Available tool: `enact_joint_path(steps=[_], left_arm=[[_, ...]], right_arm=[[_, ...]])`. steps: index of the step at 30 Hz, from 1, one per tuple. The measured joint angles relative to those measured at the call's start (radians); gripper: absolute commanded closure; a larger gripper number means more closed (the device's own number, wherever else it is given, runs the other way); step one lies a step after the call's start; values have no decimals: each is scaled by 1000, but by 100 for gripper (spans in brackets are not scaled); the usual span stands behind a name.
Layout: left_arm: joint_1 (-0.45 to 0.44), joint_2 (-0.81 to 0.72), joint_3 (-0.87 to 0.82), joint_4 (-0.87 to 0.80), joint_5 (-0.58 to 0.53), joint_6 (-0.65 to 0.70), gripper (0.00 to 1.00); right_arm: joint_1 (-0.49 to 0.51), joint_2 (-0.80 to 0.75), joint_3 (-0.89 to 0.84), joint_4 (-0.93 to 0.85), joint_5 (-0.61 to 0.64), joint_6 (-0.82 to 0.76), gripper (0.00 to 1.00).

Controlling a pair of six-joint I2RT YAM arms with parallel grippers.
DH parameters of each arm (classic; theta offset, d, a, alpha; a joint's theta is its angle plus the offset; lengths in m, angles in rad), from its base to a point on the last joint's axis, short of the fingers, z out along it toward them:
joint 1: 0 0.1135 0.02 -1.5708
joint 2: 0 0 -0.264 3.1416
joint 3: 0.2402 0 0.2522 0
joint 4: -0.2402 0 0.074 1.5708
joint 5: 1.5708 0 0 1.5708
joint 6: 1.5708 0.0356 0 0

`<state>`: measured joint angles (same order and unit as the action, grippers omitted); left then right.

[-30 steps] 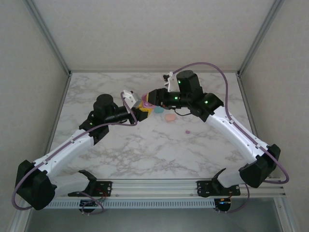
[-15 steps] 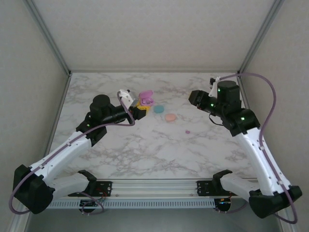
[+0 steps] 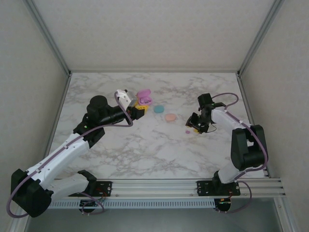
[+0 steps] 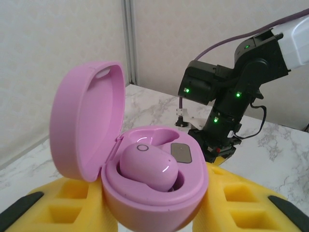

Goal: Insert the wireless bluetooth earbuds into the charging case

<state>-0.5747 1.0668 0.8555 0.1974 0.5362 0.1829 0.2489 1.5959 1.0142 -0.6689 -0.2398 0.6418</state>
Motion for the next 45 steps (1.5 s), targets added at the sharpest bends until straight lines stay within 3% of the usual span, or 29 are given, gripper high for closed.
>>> enact_joint_path(steps=[9, 25, 32, 45], left_arm=[[0, 1, 0, -18, 0, 12, 63], [0, 1, 0, -26, 0, 20, 63], [0, 1, 0, -26, 0, 24, 63], [0, 1, 0, -42, -11, 27, 63]], right_arm=[[37, 89, -1, 59, -19, 14, 57], [77, 227, 134, 20, 35, -159, 58], [99, 282, 199, -7, 29, -210, 63], [206, 230, 161, -89, 47, -257, 65]])
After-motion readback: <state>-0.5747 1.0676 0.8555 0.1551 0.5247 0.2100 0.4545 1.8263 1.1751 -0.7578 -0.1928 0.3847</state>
